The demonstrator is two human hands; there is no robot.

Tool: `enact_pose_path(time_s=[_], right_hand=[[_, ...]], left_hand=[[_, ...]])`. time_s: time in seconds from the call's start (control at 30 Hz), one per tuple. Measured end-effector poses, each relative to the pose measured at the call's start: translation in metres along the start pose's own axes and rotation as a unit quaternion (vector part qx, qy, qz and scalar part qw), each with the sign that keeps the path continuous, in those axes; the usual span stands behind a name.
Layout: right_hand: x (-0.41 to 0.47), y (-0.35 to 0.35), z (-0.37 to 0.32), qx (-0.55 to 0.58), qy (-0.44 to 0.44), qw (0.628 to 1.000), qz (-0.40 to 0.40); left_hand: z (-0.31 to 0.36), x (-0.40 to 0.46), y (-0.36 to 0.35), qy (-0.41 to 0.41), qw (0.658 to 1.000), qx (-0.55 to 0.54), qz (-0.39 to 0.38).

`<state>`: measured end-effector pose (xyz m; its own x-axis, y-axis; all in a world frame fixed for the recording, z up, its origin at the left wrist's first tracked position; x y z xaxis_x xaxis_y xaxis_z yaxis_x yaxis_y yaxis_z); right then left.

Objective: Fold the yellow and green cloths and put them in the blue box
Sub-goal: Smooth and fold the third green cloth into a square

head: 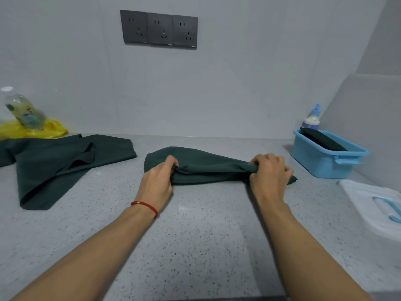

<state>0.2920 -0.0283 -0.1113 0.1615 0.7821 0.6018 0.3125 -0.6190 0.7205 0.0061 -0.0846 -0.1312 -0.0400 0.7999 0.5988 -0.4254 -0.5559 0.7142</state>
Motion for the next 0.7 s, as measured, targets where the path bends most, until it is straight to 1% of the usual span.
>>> enact_pose_path(time_s=[0.03,0.1,0.17,0.23,0.3,0.37,0.43,0.47,0.5,0.53,0.57,0.6,0.63,0.67,0.7], right_hand=[[0.002,0.005,0.014,0.013,-0.026,1.0,0.002],[0.004,0.011,0.037,0.009,-0.044,0.999,0.0],[0.002,0.017,0.053,-0.011,-0.033,0.999,-0.002],[-0.001,0.025,0.064,-0.008,-0.018,1.0,-0.002],[-0.006,0.028,0.073,-0.002,0.0,1.0,-0.027],[-0.013,0.028,0.081,0.05,0.005,0.997,-0.064],[-0.021,0.033,0.089,0.152,-0.01,0.983,-0.102],[-0.024,0.035,0.091,0.205,-0.02,0.971,-0.122],[-0.027,0.038,0.093,0.269,-0.034,0.952,-0.14],[-0.029,0.041,0.095,0.347,-0.051,0.925,-0.148],[-0.031,0.044,0.097,0.419,-0.066,0.895,-0.137],[-0.031,0.048,0.101,0.463,-0.08,0.876,-0.111],[-0.031,0.052,0.107,0.471,-0.086,0.875,-0.079],[-0.033,0.056,0.109,0.441,-0.084,0.891,-0.059],[-0.033,0.057,0.106,0.396,-0.064,0.914,-0.061]], left_hand=[[-0.004,0.001,0.001,0.012,1.0,0.005,-0.002],[-0.008,0.001,-0.001,0.03,0.999,0.022,-0.016],[-0.008,0.003,-0.002,0.037,0.998,0.041,-0.018],[-0.009,0.005,0.001,0.046,0.998,0.051,-0.006],[-0.006,0.003,0.003,0.038,0.998,0.055,-0.008],[0.0,0.0,0.009,0.008,0.998,0.057,0.0],[0.006,-0.007,0.02,-0.027,0.999,0.019,0.018],[0.007,-0.01,0.027,-0.035,0.999,-0.021,0.02],[0.006,-0.013,0.033,-0.039,0.997,-0.069,0.013],[0.003,-0.015,0.036,-0.031,0.992,-0.123,-0.008],[-0.001,-0.016,0.038,-0.012,0.983,-0.179,-0.032],[-0.006,-0.017,0.041,0.013,0.972,-0.229,-0.052],[-0.008,-0.016,0.044,0.039,0.963,-0.258,-0.073],[-0.011,-0.015,0.044,0.063,0.96,-0.258,-0.093],[-0.012,-0.012,0.044,0.08,0.964,-0.228,-0.11]])
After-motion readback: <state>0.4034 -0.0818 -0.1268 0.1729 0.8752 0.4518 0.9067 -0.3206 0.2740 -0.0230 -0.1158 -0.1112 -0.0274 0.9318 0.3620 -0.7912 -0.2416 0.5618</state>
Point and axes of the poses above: each hand's wrist, its own x-axis towards the middle knuckle, its own y-axis out of the back of the hand, z = x × y, the point moved 8 cm from there along x, towards the middle knuckle, and after that the axes turned 2 degrees about -x, right-handed, at the moved point
